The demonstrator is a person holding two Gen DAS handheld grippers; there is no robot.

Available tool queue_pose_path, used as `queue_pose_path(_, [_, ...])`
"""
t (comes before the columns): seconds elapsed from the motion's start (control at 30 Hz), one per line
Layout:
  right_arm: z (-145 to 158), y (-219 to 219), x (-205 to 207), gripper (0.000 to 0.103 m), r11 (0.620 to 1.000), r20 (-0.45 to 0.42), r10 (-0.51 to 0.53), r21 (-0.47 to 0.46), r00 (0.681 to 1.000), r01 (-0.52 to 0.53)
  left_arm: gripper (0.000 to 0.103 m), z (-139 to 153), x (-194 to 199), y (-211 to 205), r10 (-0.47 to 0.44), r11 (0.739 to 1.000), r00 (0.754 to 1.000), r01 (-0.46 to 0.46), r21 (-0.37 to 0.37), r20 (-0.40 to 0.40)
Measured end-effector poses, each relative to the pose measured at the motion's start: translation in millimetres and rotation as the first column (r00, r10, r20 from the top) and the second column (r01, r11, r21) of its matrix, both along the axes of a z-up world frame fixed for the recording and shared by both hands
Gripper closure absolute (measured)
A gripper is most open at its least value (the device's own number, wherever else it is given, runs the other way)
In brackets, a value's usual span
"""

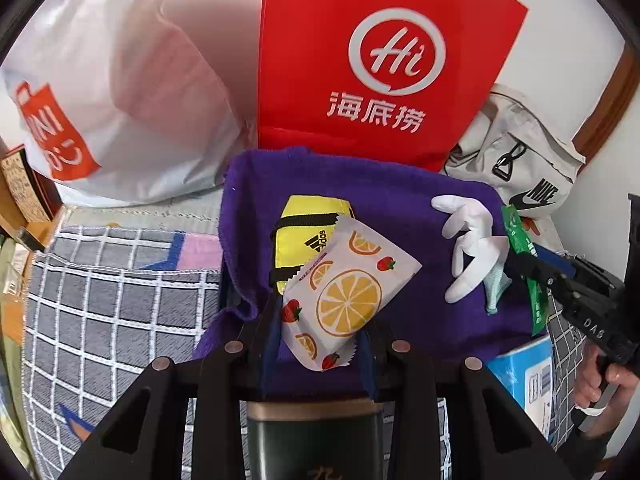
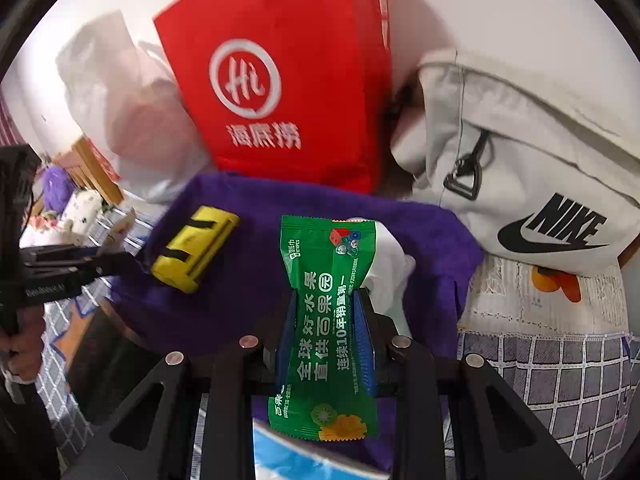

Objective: Organize soft objects
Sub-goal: 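Carry the orange packet with the left tool while the right tool carries the green packet to the towel, then release the orange packet from the left tool while the right tool releases the green packet on the towel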

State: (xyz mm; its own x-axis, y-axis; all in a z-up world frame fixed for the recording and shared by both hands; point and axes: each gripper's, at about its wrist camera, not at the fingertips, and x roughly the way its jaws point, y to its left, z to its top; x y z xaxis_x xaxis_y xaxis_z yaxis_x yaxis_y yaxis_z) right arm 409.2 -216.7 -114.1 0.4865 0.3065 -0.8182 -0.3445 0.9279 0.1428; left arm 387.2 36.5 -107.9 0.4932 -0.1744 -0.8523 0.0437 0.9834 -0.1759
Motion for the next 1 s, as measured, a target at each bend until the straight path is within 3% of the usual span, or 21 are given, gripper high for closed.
queue_pose_path(0.33, [-30,-6,12,0.073,0.999,-0.05,-0.022,-0.045,0.998,0.019,0.071,-17,21,-9,-0.017,1.0,0.999,0.017,0.003,-0.043])
queue_pose_path(0.6, [-37,-10,16,0.068,0.999,-0.073,-0.039,-0.04,0.997,0.036,0.054,-29,28,-14,-0.026,1.0,0.997,0.025,-0.007,-0.073])
queue_pose_path(0.67, [-37,-10,16,0.06,0.999,-0.074,-0.037,-0.04,0.997,0.034,0.037,-30,28,-13,-0.028,0.999,0.997,0.026,-0.023,-0.077])
queue_pose_path(0.73, [-34,-8,15,0.044,0.998,-0.066,-0.036,-0.044,0.997,0.033,0.031,-29,27,-12,-0.031,0.999,0.997,0.028,-0.038,-0.074])
queue_pose_path(0.9, [-22,-5,9,0.034,0.998,-0.029,-0.046,-0.05,0.999,0.044,0.031,-24,18,-7,-0.011,1.0,0.997,0.009,-0.03,-0.077])
queue_pose_path(1.0, [-14,-4,2,0.034,0.997,-0.01,-0.059,-0.042,0.998,0.058,0.031,-17,10,-5,-0.007,1.0,0.997,0.006,-0.017,-0.075])
